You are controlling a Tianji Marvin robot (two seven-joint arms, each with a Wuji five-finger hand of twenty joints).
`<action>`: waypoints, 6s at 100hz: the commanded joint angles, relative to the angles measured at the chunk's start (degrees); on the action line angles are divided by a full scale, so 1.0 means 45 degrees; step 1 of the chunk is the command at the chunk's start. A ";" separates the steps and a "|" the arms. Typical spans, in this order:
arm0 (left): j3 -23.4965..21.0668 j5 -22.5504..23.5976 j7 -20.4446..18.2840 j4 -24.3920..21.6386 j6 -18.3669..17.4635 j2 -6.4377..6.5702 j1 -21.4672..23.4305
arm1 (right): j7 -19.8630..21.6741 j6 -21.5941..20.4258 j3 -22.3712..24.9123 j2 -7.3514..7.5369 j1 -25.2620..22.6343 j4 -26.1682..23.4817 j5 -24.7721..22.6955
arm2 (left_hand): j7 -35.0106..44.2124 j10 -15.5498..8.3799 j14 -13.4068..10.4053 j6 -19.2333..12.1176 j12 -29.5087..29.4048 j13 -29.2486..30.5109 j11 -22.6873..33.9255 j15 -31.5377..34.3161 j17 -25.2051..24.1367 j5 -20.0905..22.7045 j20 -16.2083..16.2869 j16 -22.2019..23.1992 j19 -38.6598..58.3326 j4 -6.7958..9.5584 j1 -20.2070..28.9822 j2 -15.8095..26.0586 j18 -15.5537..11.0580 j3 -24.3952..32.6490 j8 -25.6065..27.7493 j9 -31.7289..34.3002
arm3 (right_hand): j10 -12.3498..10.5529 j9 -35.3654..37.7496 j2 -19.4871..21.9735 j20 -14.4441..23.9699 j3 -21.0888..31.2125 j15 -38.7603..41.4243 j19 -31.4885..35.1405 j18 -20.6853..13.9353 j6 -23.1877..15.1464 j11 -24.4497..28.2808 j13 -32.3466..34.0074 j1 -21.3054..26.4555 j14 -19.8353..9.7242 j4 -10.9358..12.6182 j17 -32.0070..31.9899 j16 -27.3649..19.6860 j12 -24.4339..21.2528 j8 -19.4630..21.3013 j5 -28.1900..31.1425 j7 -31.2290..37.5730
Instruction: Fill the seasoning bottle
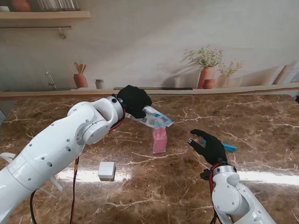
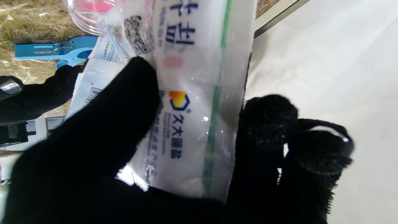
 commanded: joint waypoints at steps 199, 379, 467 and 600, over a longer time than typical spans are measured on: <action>-0.1678 -0.1363 0.4943 0.1817 -0.0230 -0.0509 0.2567 | 0.0973 0.0931 -0.0421 0.0160 -0.0105 -0.0849 -0.0487 | 0.1454 -0.0927 -0.0229 -0.1169 0.0572 0.0297 0.1154 -0.0384 -0.0433 -0.1515 0.0252 0.0156 0.0422 -0.0165 0.0945 0.1602 -0.0094 0.1080 0.3793 -0.0539 | -0.0118 0.0134 0.0167 0.0198 0.0200 0.0075 -0.0073 -0.0181 -0.0326 0.0127 -0.0129 0.0017 -0.0059 0.0135 -0.0148 0.0214 0.0196 0.0141 0.0296 0.0215; -0.1729 -1.1331 0.7687 0.3042 -0.4502 -0.2867 0.6343 | -0.2137 0.0631 -0.3046 -0.0545 0.1190 -0.3006 -0.1042 | 0.0224 -0.1311 0.0341 -0.1877 0.1084 -0.4433 -0.3446 -0.7386 -0.8095 -0.2907 0.1479 0.0844 -0.4245 0.0638 0.1218 0.1245 0.0200 -0.0232 0.2637 -0.2959 | -0.1246 0.8923 -0.6189 0.5729 0.7807 1.7044 1.5496 0.0748 -0.3194 0.9145 0.9718 0.5829 -0.1765 -0.2264 0.8940 0.8789 0.9999 0.6155 0.6127 0.8357; -0.3648 -1.1695 0.1880 -0.0050 -0.4024 -0.0841 0.7680 | -0.0046 0.0755 -0.2885 -0.0117 -0.0597 -0.3479 -0.0201 | 0.1478 -0.0670 0.0397 -0.2416 -0.0478 -0.1915 -0.3243 -0.5773 -0.5087 -0.1030 0.0743 0.0883 -0.1671 0.0049 0.2736 0.2306 -0.0139 0.0945 0.4299 -0.1016 | -0.1067 0.9702 -0.7087 0.5229 0.8531 1.7829 1.5668 0.1143 -0.2950 0.9369 0.9726 0.5792 -0.1949 -0.2205 1.0568 0.8895 0.9136 0.5767 0.6485 0.8321; -0.2608 -0.9029 0.0867 0.1682 -0.3180 -0.0325 0.6933 | -0.1819 -0.1017 -0.4483 -0.0480 0.0336 0.0924 -0.0245 | -0.1088 -0.0683 0.0577 -0.1054 -0.2193 -0.2948 -0.1798 -0.6328 -0.6783 -0.1811 0.0362 0.1106 -0.2572 0.0767 0.0459 0.0189 0.0416 -0.2457 0.1628 -0.2259 | -0.1470 0.6170 -0.6978 0.6211 0.4428 1.2693 1.2491 0.0563 -0.3175 0.6721 0.6660 0.7155 -0.1086 -0.3649 0.5664 0.8099 0.8483 0.5825 0.4461 0.8446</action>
